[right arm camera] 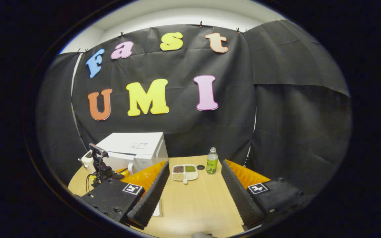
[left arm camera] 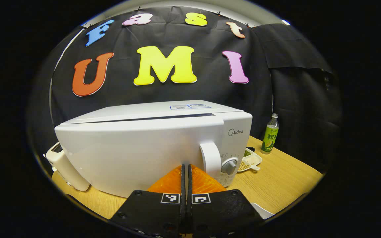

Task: Open the microwave oven with the left hand, put the food in, and close the microwave oven.

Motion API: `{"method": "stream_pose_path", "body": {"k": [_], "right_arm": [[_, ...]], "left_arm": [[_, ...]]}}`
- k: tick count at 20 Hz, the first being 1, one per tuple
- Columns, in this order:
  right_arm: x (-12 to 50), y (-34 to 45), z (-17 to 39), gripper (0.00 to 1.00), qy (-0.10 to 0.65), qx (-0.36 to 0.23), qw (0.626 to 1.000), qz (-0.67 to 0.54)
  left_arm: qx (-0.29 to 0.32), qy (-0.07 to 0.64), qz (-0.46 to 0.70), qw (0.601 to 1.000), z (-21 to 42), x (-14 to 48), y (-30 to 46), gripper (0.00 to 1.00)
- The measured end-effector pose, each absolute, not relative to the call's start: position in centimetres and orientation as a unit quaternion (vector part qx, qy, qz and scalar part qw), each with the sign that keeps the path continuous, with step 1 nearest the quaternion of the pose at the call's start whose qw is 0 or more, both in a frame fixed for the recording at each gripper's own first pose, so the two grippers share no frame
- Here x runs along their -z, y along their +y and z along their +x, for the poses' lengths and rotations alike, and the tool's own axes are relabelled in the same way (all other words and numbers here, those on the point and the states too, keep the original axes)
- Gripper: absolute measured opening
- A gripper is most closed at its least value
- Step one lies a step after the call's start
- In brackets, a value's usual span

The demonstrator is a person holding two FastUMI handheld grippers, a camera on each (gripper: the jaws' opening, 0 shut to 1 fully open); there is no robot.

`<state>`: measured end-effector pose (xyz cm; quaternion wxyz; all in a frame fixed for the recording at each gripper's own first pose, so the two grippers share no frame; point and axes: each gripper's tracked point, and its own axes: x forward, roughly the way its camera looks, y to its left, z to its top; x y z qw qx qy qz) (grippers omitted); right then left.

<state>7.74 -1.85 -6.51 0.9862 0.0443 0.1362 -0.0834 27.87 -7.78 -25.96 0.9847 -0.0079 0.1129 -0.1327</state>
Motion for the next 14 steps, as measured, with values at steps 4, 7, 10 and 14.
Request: {"method": "stream_pose_path", "body": {"k": [4, 7, 10, 14], "right_arm": [[7.0, -2.0, 7.8, 1.0, 0.142, 0.084, 0.985, 0.048], [7.0, -1.7, 8.1, 0.92, 0.146, 0.08, 0.985, 0.051], [6.9, -1.0, 8.4, 0.92, 0.145, 0.069, 0.986, 0.05], [6.4, 0.1, 8.7, 0.92, 0.137, 0.056, 0.988, 0.043]], "left_arm": [[0.131, 0.112, -0.006, 0.985, 27.9, 25.8, -7.7, 0.0], [0.123, 0.112, 0.003, 0.986, 28.4, 25.9, -7.6, 0.1], [0.111, 0.123, -0.011, 0.986, 28.7, 25.9, -7.7, 0.0], [0.108, 0.126, -0.019, 0.986, 27.3, 25.0, -7.5, 0.0]]}}
